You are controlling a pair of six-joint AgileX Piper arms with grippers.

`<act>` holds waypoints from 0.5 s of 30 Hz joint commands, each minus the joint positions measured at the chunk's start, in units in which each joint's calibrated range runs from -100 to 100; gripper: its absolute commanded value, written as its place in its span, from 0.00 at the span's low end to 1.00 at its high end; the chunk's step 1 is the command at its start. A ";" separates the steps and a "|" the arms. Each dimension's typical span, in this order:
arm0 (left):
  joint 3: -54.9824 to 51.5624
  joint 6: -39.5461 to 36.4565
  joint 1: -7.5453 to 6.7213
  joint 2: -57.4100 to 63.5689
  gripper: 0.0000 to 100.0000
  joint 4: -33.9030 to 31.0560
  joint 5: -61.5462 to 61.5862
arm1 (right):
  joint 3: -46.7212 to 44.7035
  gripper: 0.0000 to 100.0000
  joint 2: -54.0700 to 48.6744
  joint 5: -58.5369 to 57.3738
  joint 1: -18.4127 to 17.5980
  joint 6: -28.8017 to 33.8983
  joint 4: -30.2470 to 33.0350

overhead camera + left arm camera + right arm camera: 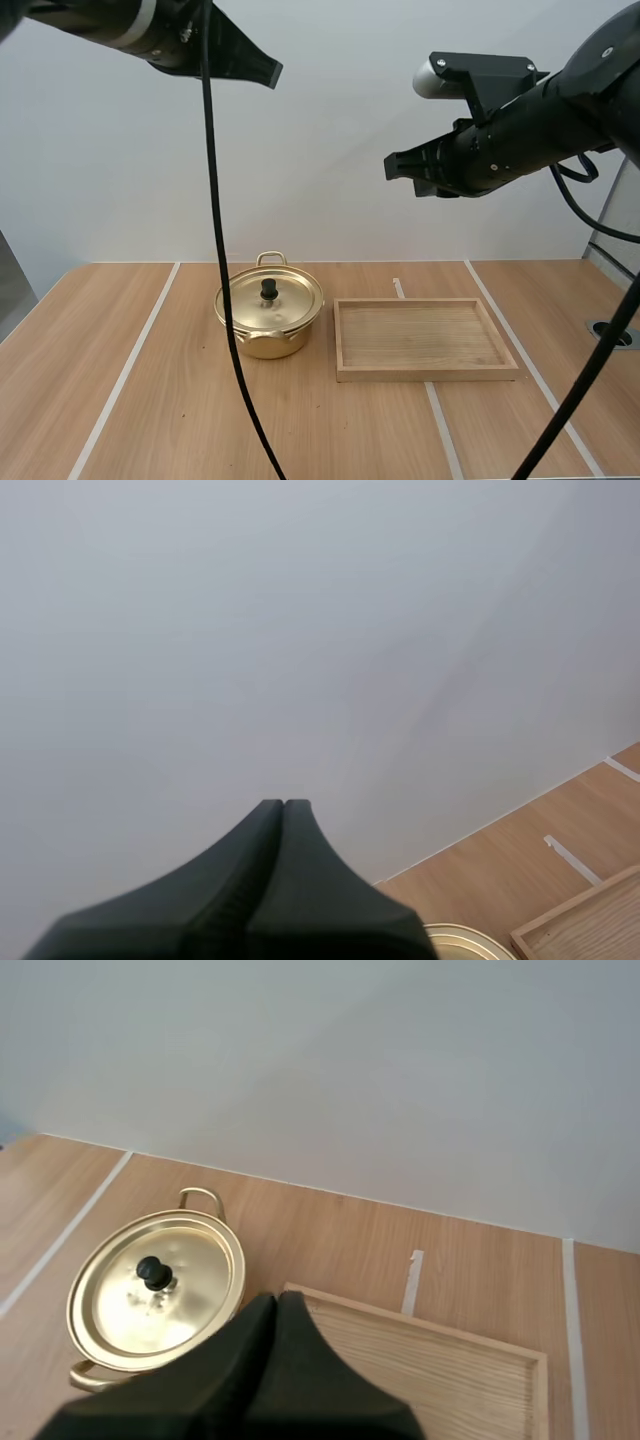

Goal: Open the pot, put the grape inside, and close it

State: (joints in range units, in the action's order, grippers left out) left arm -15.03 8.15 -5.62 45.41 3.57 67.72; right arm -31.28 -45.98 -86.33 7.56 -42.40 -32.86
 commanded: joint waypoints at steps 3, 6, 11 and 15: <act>0.48 -2.22 -0.07 5.26 0.00 -0.97 1.18 | -0.11 0.00 -0.95 -0.66 0.15 3.87 -4.93; 0.48 -3.84 -0.07 7.34 0.00 -0.84 1.85 | -0.11 0.00 -1.20 -1.62 0.15 2.82 -8.18; -3.86 -18.12 0.00 12.63 0.00 -8.35 -1.87 | -1.24 0.00 -6.52 2.55 0.15 0.26 -9.83; -11.44 -22.61 0.00 18.04 0.00 -13.08 -10.41 | -5.41 0.00 -12.93 7.96 0.15 -1.43 -9.83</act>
State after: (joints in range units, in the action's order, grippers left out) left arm -22.89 -11.16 -5.62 60.77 -6.82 62.41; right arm -34.60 -55.25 -81.42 7.56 -42.15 -41.85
